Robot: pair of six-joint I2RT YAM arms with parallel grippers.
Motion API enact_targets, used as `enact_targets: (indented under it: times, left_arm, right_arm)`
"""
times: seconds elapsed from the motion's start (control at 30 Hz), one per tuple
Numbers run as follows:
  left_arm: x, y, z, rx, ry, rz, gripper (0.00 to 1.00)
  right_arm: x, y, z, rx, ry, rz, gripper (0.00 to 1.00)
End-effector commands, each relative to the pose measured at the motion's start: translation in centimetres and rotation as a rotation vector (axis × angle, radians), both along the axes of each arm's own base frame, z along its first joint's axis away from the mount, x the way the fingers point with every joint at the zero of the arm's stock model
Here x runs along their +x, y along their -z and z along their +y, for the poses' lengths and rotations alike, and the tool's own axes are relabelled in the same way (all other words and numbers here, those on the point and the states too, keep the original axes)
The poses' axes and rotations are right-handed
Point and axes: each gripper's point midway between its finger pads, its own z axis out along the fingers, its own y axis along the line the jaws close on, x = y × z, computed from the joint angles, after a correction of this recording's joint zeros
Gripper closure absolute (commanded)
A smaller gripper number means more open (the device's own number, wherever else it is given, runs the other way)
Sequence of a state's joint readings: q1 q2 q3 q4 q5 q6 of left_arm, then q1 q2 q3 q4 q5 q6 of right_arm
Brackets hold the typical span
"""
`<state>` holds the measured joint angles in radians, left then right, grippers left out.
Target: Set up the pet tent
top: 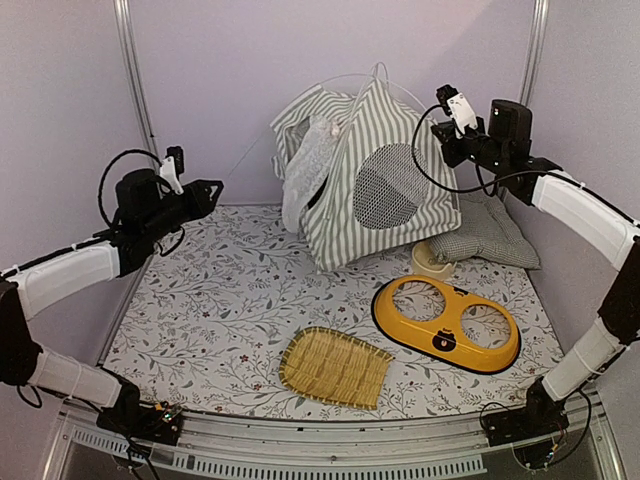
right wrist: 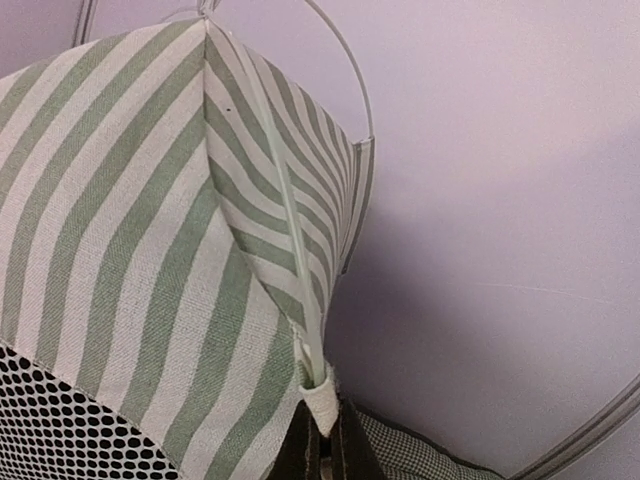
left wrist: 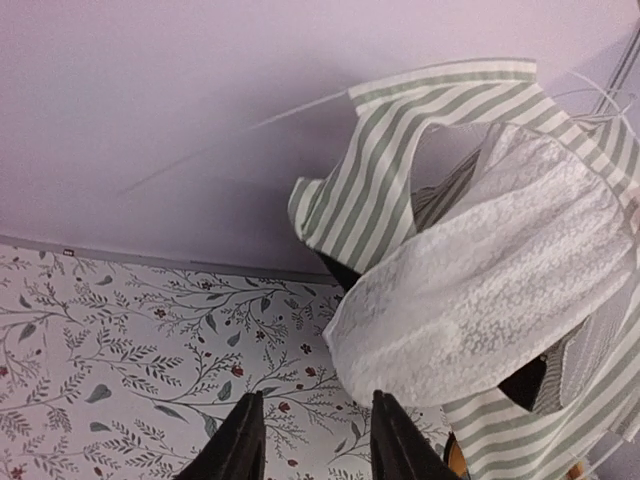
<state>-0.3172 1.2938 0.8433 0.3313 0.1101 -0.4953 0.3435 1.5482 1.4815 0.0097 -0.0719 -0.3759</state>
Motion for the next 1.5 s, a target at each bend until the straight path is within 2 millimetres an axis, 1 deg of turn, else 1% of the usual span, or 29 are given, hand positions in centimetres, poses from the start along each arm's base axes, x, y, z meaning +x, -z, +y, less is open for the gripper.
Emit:
enact_targets:
  times: [0.0, 0.07, 0.17, 0.2, 0.27, 0.4, 0.53, 0.6, 0.7, 0.83, 0.9, 1.07, 1.13, 1.23, 1.3, 1.37, 1.47]
  left_arm:
    - [-1.3, -5.3, -0.6, 0.105, 0.061, -0.102, 0.61]
    - [-1.5, -7.1, -0.8, 0.17, 0.084, -0.134, 0.56]
    - [-1.1, -8.8, -1.2, 0.275, 0.112, -0.157, 0.49]
    - [-0.9, -9.9, -1.4, 0.306, 0.123, -0.178, 0.47]
    - [-0.4, -10.6, -2.1, 0.362, 0.166, -0.188, 0.43]
    - [0.6, -11.4, -3.7, 0.438, 0.258, -0.198, 0.39]
    - [1.4, -12.6, -4.5, 0.521, 0.311, -0.232, 0.36]
    - [1.9, -12.9, -4.7, 0.551, 0.318, -0.243, 0.35]
    - [2.6, -14.1, -4.3, 0.586, 0.279, -0.269, 0.34]
    - [2.1, -15.4, -4.2, 0.611, 0.284, -0.315, 0.33]
    - [1.3, -15.1, -5.0, 0.616, 0.348, -0.324, 0.33]
    - [-0.4, -12.6, -6.6, 0.596, 0.504, -0.275, 0.39]
    - [-1.1, -12.0, -6.9, 0.58, 0.54, -0.261, 0.4]
    - [-2.0, -11.8, -6.9, 0.569, 0.562, -0.266, 0.39]
    - [-1.8, -11.9, -6.4, 0.581, 0.525, -0.261, 0.4]
    - [-1.3, -12.5, -5.3, 0.598, 0.447, -0.269, 0.39]
    - [-1.4, -14.4, -3.5, 0.594, 0.347, -0.326, 0.36]
  right_arm:
    - [-2.2, -3.9, 1.2, -0.024, -0.106, -0.153, 1.0]
    - [-2.7, -4.1, 1.4, -0.036, -0.127, -0.163, 1.0]
    - [-3.7, -4.3, 1.7, -0.041, -0.164, -0.174, 1.0]
    - [-4.2, -4.6, 1.8, -0.042, -0.181, -0.183, 1.0]
    - [-5.0, -4.9, 2.1, -0.045, -0.213, -0.193, 1.0]
    - [-6.9, -5.8, 2.6, -0.046, -0.272, -0.208, 1.0]
    - [-8.4, -6.4, 2.8, -0.057, -0.303, -0.215, 1.0]
    - [-9.2, -6.7, 2.9, -0.064, -0.323, -0.221, 1.0]
    - [-10.3, -7.1, 3.1, -0.076, -0.343, -0.23, 1.0]
    - [-11.2, -7.3, 3.3, -0.091, -0.355, -0.231, 1.0]
    - [-11.6, -7.4, 3.3, -0.094, -0.36, -0.234, 1.0]
    - [-12.2, -7.5, 3.4, -0.101, -0.367, -0.239, 1.0]
    - [-12.3, -7.4, 3.4, -0.105, -0.366, -0.235, 1.0]
    - [-12.5, -7.3, 3.4, -0.111, -0.369, -0.236, 1.0]
    - [-12.6, -7.3, 3.4, -0.114, -0.37, -0.233, 1.0]
    - [-12.8, -7.3, 3.4, -0.119, -0.372, -0.234, 1.0]
    - [-13.3, -7.2, 3.4, -0.123, -0.379, -0.23, 1.0]
